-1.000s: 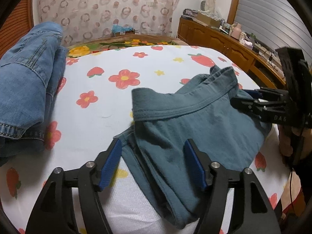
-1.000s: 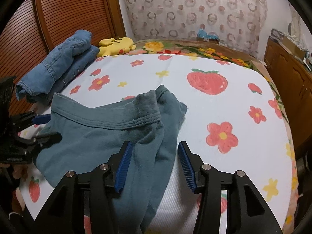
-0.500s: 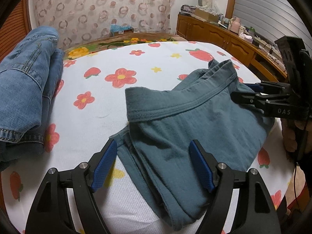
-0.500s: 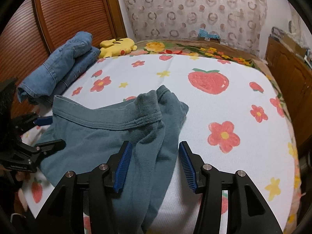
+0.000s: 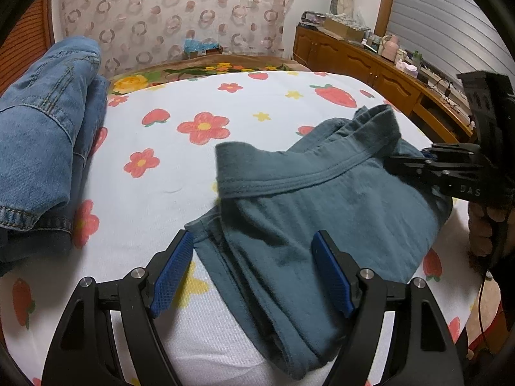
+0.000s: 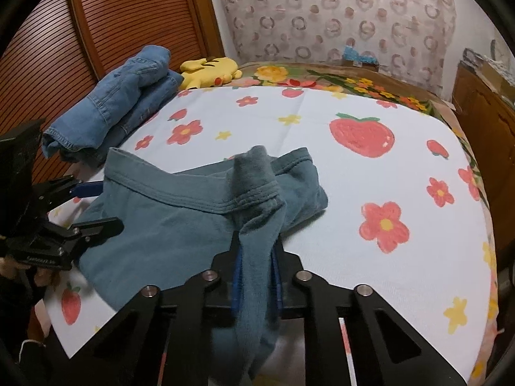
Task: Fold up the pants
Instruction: 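Grasp the folded teal shorts edge with both tools and press flat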
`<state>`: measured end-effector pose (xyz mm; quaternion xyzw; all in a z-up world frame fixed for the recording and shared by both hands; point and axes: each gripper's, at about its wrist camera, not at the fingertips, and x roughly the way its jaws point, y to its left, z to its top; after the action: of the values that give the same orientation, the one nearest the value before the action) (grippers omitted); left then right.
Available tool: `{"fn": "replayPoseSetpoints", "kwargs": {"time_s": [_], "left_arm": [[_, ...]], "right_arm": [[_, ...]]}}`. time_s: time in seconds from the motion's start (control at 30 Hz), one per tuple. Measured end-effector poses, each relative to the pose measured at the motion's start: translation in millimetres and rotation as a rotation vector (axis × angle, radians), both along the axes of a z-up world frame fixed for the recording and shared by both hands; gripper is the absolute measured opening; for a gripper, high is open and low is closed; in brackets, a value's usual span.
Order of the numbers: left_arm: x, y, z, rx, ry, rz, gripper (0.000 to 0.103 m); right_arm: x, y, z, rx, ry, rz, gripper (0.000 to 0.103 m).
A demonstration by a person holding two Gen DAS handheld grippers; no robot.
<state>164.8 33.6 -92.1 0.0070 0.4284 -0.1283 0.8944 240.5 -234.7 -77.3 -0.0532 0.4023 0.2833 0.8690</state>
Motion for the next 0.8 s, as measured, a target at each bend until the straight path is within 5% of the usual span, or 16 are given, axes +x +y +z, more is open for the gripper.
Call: {"fn": "replayPoseSetpoints", "kwargs": {"time_s": [0.3, 0.43, 0.6, 0.8], "left_arm": [[-18.1, 11.5, 15.0, -0.071, -0.037, 0.01, 0.077], [-36.0, 9.4, 20.5, -0.101, -0.055, -0.02, 0.075], [-51.5, 3.5, 16.5, -0.098, -0.049, -0.059, 0.056], [-63.3, -1.4, 10.0, -0.098, -0.037, -0.085, 0.04]], "right_arm": [[-18.7, -17.9, 1.6, -0.056, -0.023, -0.07, 0.013], [-26.9, -19.3, 2.6, -0.06, -0.043, -0.095, 0.022], [-44.1, -23.4, 10.1, -0.016, -0.053, -0.093, 0.036], [-70.3, -33.6, 4.6, 0.002, -0.045, -0.068, 0.04]]}}
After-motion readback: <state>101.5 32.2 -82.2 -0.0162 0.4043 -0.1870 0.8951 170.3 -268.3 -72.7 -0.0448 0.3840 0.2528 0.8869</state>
